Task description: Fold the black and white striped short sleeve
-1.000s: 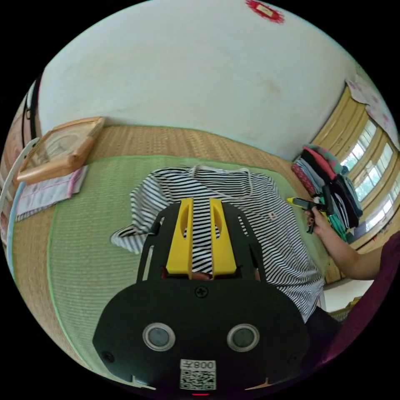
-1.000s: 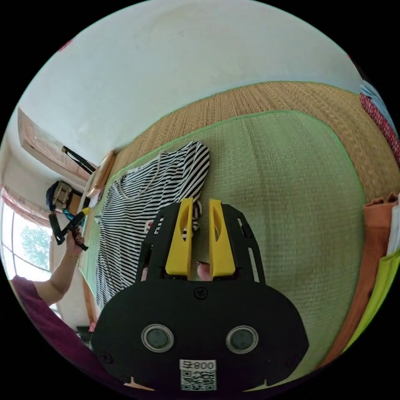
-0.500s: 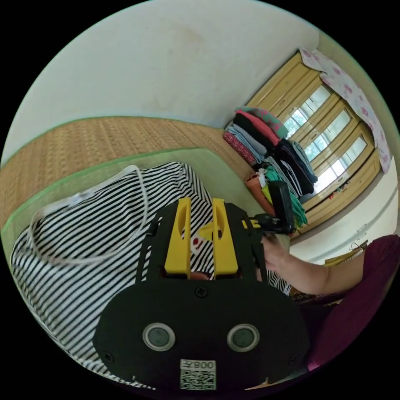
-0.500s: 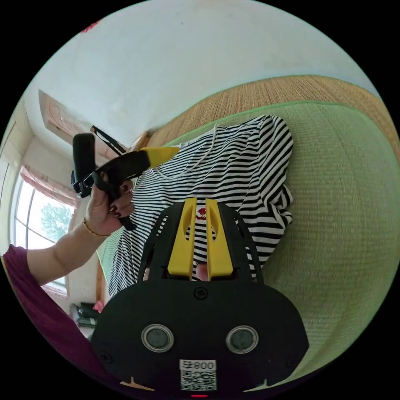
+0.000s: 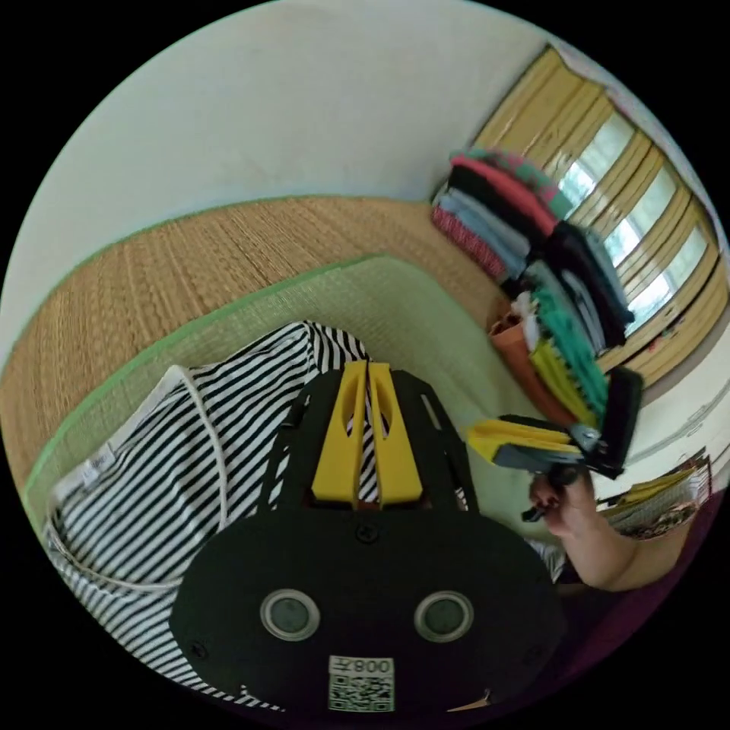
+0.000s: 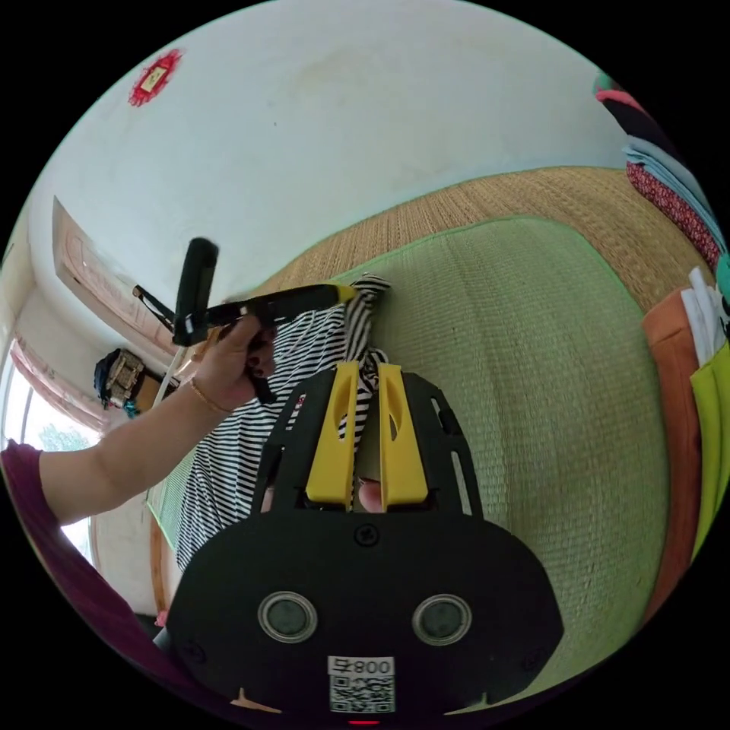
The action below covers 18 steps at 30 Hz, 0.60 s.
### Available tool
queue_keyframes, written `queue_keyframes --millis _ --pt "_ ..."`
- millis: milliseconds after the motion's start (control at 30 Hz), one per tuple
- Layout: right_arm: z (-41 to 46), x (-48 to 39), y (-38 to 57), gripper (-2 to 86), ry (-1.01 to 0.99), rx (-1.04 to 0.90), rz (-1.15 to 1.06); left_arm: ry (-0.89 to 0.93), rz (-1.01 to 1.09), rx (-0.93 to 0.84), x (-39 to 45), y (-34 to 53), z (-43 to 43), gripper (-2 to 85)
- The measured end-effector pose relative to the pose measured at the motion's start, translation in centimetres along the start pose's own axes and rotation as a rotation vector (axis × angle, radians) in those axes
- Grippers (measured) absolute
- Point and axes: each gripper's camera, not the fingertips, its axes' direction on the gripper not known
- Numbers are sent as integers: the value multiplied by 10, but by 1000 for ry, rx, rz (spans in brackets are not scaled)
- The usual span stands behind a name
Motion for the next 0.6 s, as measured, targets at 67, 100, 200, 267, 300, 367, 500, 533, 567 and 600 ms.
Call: queue_keyframes --millis 67,100,200,267,300,367,500,533,567,600 --pt "11 -5 -1 54 -16 -14 -14 -10 -72 47 -14 9 -24 6" --pt "15 -6 -2 54 -27 -27 -14 -13 -113 45 -23 14 -33 7" --pt "35 -22 -3 58 -72 -75 -57 -38 -198 -18 -38 23 -41 12" --pt "46 -39 -1 62 -50 -122 -115 -43 -226 -4 -38 24 -49 22" --pt "47 -42 0 63 -40 -127 -127 -37 -237 18 -35 22 -54 33" --pt "43 -45 2 69 -9 -108 -124 -12 -222 50 -26 12 -60 53" --pt "36 -44 2 78 -38 -81 -111 6 -106 45 16 -30 -54 74" --pt "39 -46 2 79 -40 -96 -115 7 -58 24 31 -44 -48 78" --pt "44 -46 2 80 -47 -119 -114 7 -33 8 39 -51 -44 79" --pt "47 -47 2 80 -51 -131 -113 6 12 -21 55 -65 -35 82"
